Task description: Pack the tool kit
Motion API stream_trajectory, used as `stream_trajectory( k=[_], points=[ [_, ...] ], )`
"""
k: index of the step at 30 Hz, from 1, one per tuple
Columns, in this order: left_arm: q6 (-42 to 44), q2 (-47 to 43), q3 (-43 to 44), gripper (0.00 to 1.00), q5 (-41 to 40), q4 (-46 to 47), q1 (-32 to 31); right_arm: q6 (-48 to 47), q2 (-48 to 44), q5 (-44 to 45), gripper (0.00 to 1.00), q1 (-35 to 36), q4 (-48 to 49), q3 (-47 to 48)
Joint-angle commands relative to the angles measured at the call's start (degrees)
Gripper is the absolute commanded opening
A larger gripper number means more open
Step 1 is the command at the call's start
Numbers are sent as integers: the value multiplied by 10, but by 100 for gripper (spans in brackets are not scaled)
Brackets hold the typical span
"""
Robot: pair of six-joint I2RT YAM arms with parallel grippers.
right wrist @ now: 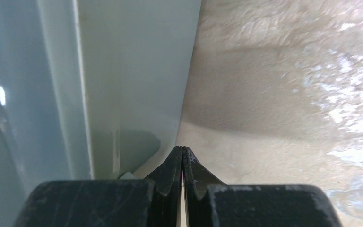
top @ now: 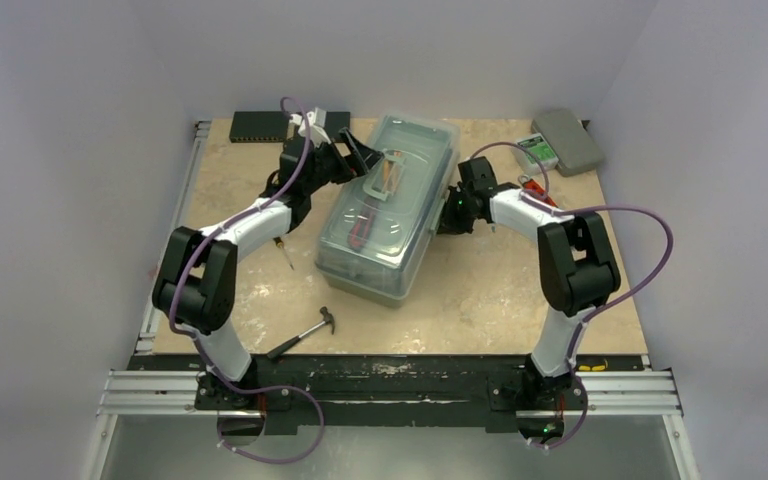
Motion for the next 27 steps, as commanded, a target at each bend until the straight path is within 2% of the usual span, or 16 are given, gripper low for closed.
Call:
stream_trajectory(
  k=[1, 5, 10, 20, 27],
  points=[
    [-30, 90, 21, 88, 88, -161, -117, -18, 49, -51, 0, 4, 24, 124],
    [-26, 107, 96, 88, 84, -198, -121, -17, 67, -60, 0, -23, 19, 164],
    [20, 73, 138, 89, 42, -289, -112, -44, 40, -24, 0, -39, -13, 179],
    [90, -65, 133, 94, -28, -394, -56, -69, -76, 74, 0, -65, -50, 163],
    [128, -170, 127, 99, -92, -455, -15, -97, -189, 145, 2, -68, -21, 110]
  ],
)
